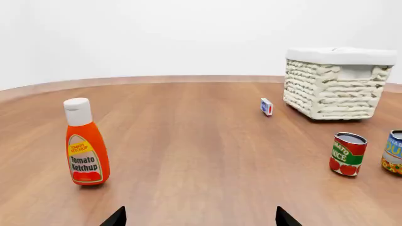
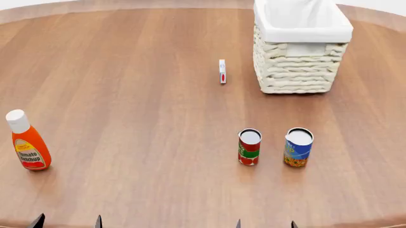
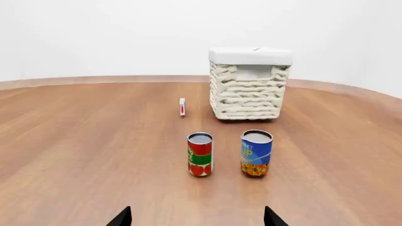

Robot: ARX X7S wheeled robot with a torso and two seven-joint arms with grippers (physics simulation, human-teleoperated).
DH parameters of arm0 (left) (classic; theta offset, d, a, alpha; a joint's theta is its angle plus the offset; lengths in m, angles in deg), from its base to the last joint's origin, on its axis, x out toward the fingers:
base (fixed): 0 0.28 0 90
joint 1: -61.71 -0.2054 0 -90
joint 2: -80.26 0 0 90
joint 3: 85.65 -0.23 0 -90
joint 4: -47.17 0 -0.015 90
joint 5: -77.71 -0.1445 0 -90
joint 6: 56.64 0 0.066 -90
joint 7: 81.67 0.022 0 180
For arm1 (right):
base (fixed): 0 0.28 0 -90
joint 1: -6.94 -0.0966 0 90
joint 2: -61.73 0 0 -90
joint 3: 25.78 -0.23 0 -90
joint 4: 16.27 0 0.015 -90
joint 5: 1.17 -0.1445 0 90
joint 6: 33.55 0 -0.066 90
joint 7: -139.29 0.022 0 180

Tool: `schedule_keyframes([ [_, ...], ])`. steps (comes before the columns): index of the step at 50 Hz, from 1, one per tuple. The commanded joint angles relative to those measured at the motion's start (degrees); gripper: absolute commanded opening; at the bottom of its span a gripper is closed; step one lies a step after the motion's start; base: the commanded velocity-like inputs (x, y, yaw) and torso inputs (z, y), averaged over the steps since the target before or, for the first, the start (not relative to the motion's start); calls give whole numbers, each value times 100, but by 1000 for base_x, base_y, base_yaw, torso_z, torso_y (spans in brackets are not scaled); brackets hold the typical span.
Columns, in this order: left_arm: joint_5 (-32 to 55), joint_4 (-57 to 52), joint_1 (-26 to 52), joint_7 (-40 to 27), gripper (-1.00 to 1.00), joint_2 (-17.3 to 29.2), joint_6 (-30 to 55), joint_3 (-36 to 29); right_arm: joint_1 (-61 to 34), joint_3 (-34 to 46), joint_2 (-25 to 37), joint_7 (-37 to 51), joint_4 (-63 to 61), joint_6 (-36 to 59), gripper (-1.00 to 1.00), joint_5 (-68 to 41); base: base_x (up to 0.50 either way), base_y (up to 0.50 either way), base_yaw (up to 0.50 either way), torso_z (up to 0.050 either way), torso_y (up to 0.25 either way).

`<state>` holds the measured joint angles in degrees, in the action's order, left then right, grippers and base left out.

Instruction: Pick up the cream cheese box, and put it in the basket.

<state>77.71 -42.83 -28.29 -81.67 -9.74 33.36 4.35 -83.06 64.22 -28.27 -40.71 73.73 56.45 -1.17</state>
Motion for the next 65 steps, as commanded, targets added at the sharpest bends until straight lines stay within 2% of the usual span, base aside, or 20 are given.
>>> schedule_keyframes([
  [1, 72, -124, -22, -81, 100, 72, 103, -79, -16, 308, 250, 307, 27, -24, 100, -250, 0, 0, 0, 0, 0],
  [15, 312, 131, -7, -363, 100, 268, -142, -373, 9, 619, 369, 554, 233, -343, 100, -96, 0, 0, 0, 0, 0],
  [16, 206, 2578, 2578, -104, 100, 148, 1955, 177, 90, 662, 115, 383, 23, -687, 100, 701, 0, 0, 0, 0, 0],
  [17, 117, 1719, 1719, -154, 100, 90, 1095, -47, -53, 226, 159, 223, 134, -57, 100, -43, 0, 0, 0, 0, 0],
  [18, 102, 859, 859, -97, 100, 54, 236, -11, -45, 239, 182, 235, 117, -47, 100, -72, 0, 0, 0, 0, 0],
  [19, 123, 0, 0, -124, 100, 96, -42, -67, -42, 257, 198, 257, 118, -55, 100, -83, 0, 0, 0, 0, 0],
  [20, 124, -299, -233, -163, 100, 123, -68, -110, -38, 273, 211, 276, 120, -60, 100, -97, 0, 0, 0, 0, 0],
  [42, 514, -571, -626, -498, 100, 351, -344, -359, -90, 486, 388, 535, 206, -53, 100, -367, 0, 0, 0, 0, 0],
  [51, 152, -1394, -1666, -995, 100, 302, -908, -558, -55, 418, 429, 652, -72, 83, 100, -615, 0, 0, 0, 0, 0],
  [65, 123, -1352, -1663, -1135, 100, 445, -1034, -775, -66, 518, 512, 761, -34, 37, 100, -693, 0, 0, 0, 0, 0],
])
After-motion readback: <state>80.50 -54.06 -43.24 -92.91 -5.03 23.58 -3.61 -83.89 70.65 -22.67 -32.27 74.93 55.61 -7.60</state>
